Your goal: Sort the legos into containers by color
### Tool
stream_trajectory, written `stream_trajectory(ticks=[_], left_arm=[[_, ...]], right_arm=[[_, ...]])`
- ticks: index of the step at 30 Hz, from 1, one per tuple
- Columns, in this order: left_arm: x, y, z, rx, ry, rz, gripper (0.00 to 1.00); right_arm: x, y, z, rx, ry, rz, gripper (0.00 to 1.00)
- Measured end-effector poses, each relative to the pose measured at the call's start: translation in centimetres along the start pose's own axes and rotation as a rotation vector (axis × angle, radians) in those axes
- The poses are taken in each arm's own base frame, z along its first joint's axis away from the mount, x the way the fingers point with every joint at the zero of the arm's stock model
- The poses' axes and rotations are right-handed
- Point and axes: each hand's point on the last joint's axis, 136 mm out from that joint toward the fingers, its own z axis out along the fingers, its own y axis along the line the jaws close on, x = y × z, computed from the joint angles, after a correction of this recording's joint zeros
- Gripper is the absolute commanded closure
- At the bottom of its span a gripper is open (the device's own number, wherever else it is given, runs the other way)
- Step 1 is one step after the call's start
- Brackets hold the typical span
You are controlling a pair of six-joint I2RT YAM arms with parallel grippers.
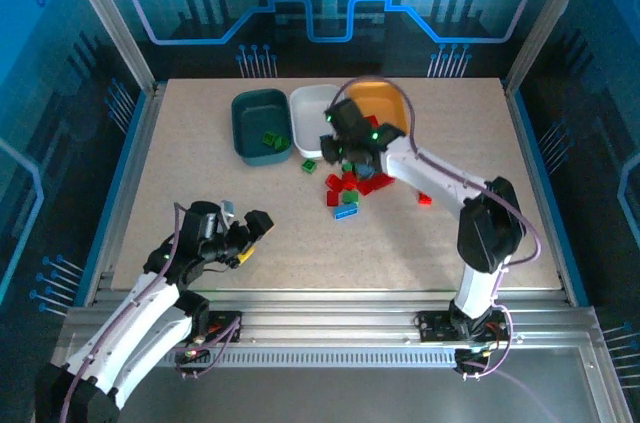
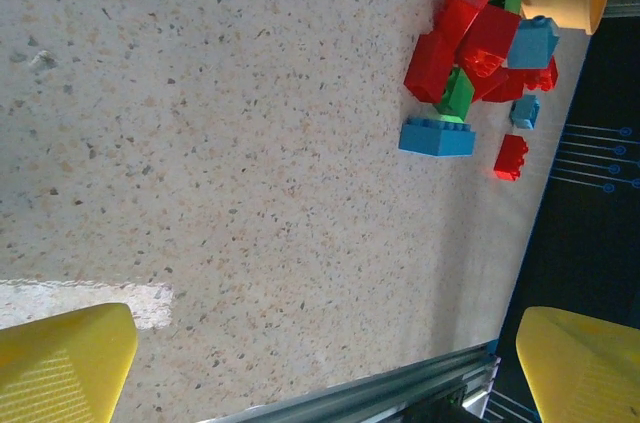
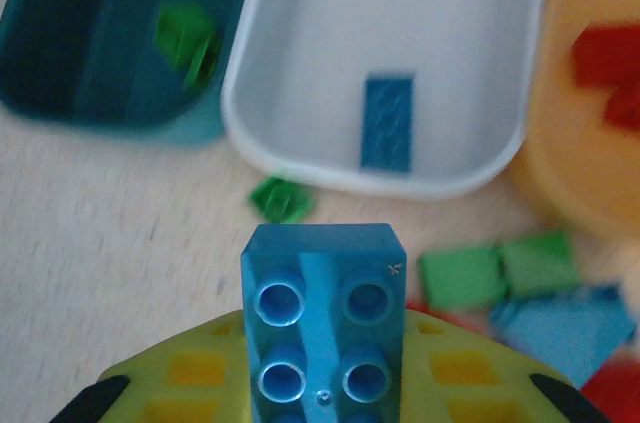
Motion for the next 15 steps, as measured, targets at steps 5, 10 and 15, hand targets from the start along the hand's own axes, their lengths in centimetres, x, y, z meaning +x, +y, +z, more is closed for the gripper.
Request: stream_trajectory(ticks=[5, 10, 15], left_arm=[[-0.6, 0.5, 0.1, -0.016, -0.01, -0.007, 0.01], [-0.9, 0.8, 0.2, -0.026, -0.004, -0.015, 0.01], [-0.9, 0.5, 0.1, -0.021, 0.008, -0.003, 0.01]], right_arm=[[-3.6, -1.5, 5.4, 0.006, 0.006, 0.007, 0.73], [-3.3, -2.1, 9.9, 0.005, 0.078, -0.004, 0.72], [-3.6, -2.1, 12.2, -0.002, 0.11, -0.006, 0.7]])
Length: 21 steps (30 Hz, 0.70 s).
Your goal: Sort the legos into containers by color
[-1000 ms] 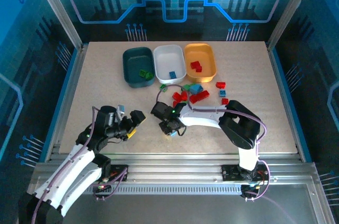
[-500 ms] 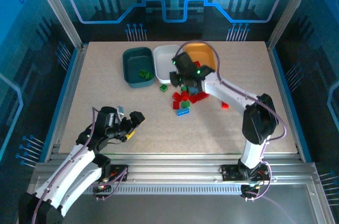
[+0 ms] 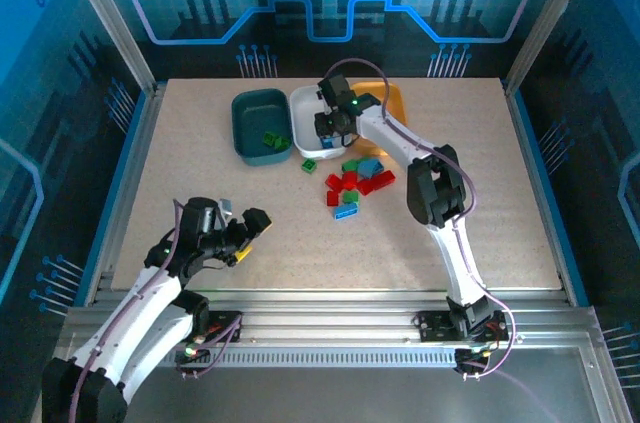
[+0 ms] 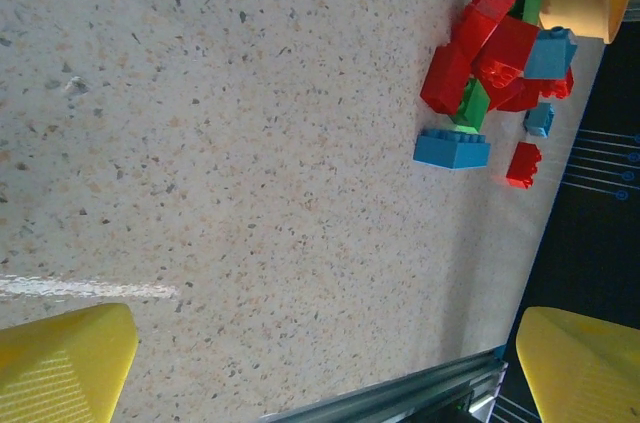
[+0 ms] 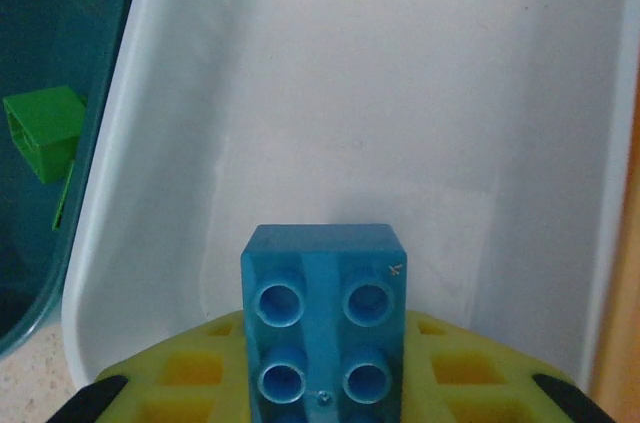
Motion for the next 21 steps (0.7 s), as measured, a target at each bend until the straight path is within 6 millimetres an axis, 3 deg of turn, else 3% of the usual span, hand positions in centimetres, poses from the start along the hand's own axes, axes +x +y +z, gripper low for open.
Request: stream_trajectory(ticks=[5, 12, 18, 21], left_arm=[[-0.2, 0.2, -0.2, -0.005, -0.007, 0.003, 0.01], [-0.2, 0.2, -0.3, -0.001, -0.008, 0.0, 0.01], [-0.1, 0.3, -0.3, -0.005, -0.004, -0.001, 0.01], [0.1, 0.2, -0.4, 0.0, 0.001, -0.001, 0.01]], right_arm=[[-0.2, 0.1, 1.2, -0.008, 0.018, 0.001, 0.66], [-0.4, 0.0, 1.9, -0.02, 0.04, 0.0, 0.47], [0.0, -0.1, 1.3, -0.019, 0.051, 0.005, 0.47], [1.2, -0.5, -0.8, -0.012, 0.063, 0.02, 0.46]])
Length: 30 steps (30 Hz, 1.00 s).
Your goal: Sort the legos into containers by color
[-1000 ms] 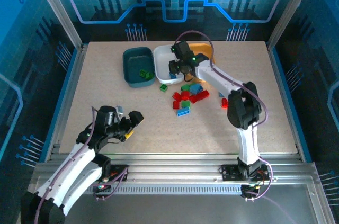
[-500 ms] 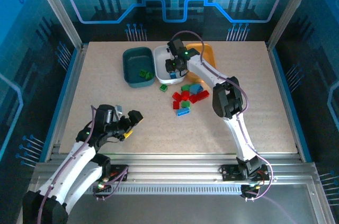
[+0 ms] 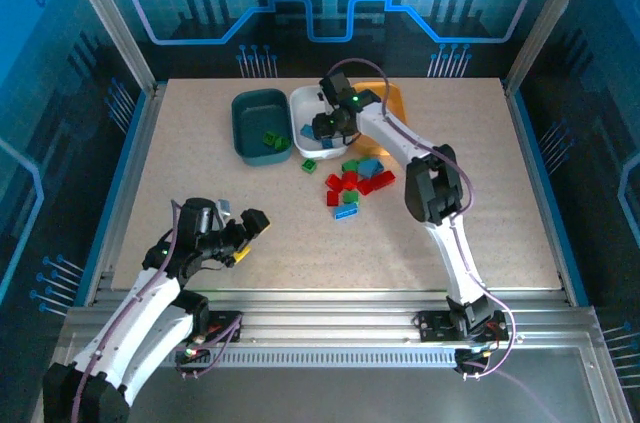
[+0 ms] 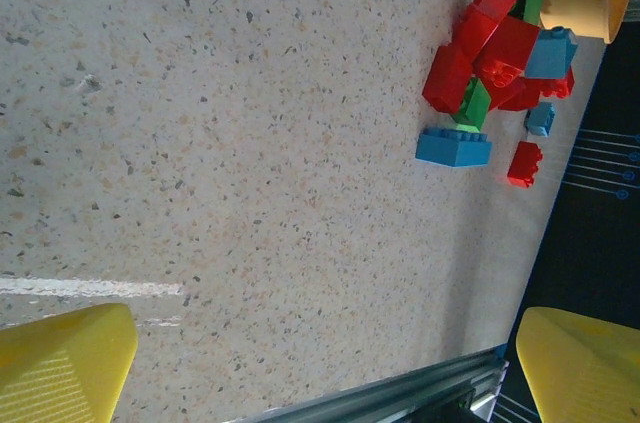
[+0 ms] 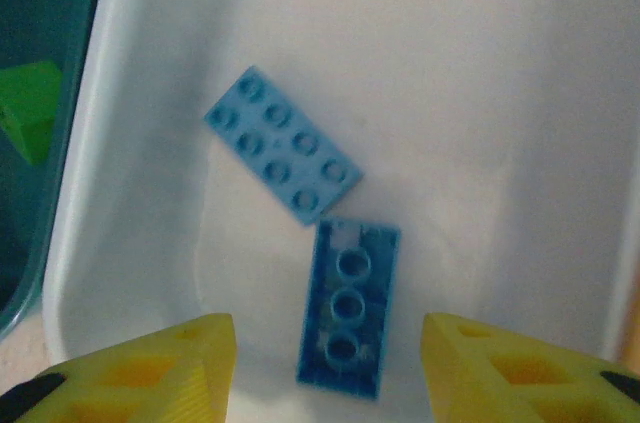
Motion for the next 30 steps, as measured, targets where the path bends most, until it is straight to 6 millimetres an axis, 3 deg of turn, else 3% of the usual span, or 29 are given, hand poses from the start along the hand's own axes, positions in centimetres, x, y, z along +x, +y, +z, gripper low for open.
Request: stream_trajectory(ticks=[6, 10, 17, 19, 23, 30], left_arm=[[0.3, -0.3, -0.2, 0.039, 0.0, -0.012, 0.01], [1.4, 0.4, 0.6, 0.038, 0.035, -0.035, 0.01], [4.2, -0.5, 2.5, 0.027, 0.139, 0.034, 0.01], [5.1, -0.4, 3.3, 0.006, 0.167, 0.053, 0.01], [6.4, -0.9, 4.7, -0.017, 0.201, 0.099, 0.01], [6.5, -3.4, 5.9, 0.017, 0.199, 0.13, 0.01]], right_arm=[[3.2, -2.0, -7.8, 0.039, -0.063, 0.088, 0.38], [6.2, -5.5, -11.2, 0.091, -0.107, 0.201, 0.31], [12.4, -16.5, -10.4, 0.284, -0.014, 0.434, 0.3], [14.3, -18.6, -10.4, 0.332, 0.014, 0.478, 0.3], [17.8, -20.1, -10.3, 0.369, 0.082, 0.517, 0.3], [19.7, -20.6, -8.5, 0.361, 0.157, 0.539, 0.37]])
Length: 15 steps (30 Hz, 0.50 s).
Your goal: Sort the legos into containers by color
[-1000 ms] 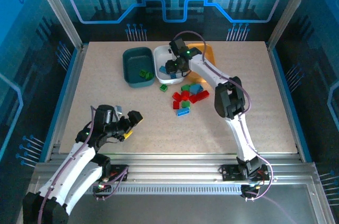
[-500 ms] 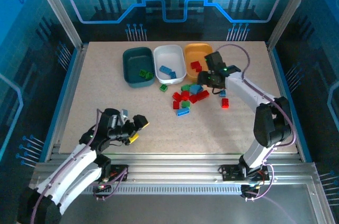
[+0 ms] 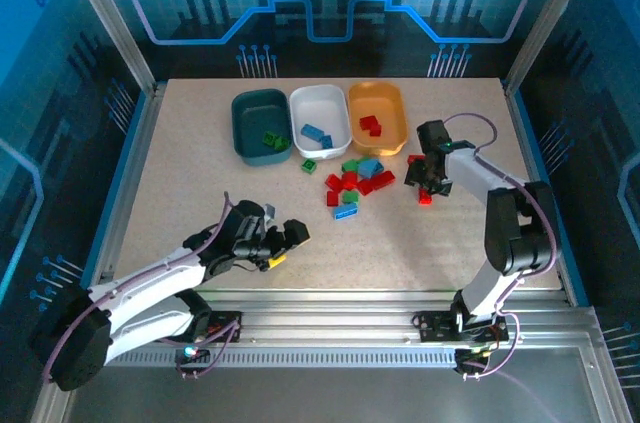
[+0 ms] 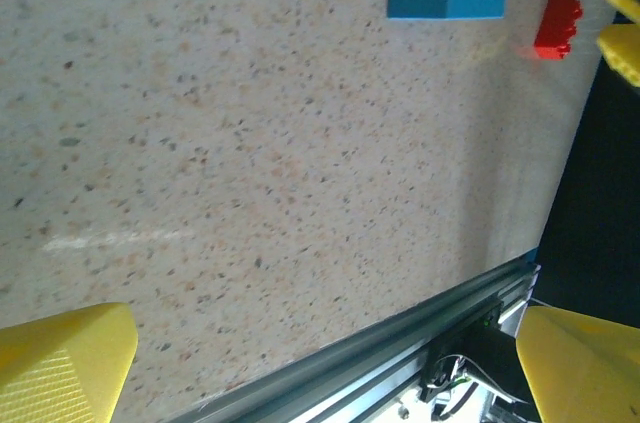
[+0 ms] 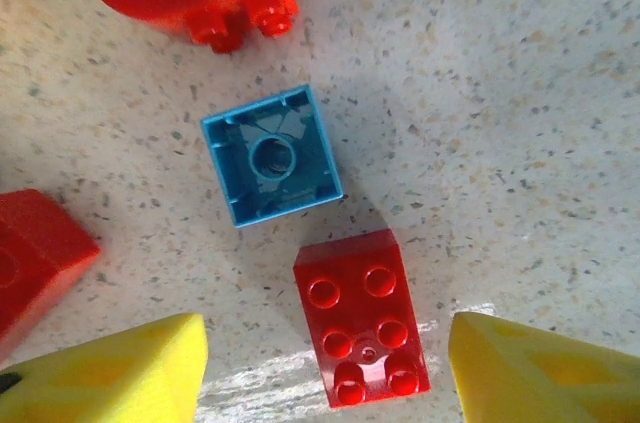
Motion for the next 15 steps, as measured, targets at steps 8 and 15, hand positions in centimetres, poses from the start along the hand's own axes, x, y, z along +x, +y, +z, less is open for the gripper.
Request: stream_trajectory(ticks=[8, 15], left_arm=[[-0.7, -1.3, -1.1, 0.05, -0.058, 0.022, 0.01], [-1.0, -1.2, -1.7, 0.048, -0.083, 0.024, 0.01]], right_arm=[[1.6, -0.5, 2.0, 0.031, 0.062, 0.003, 0.53], [2.4, -0.8, 1.8, 0.012, 0.049, 0.013, 0.7]])
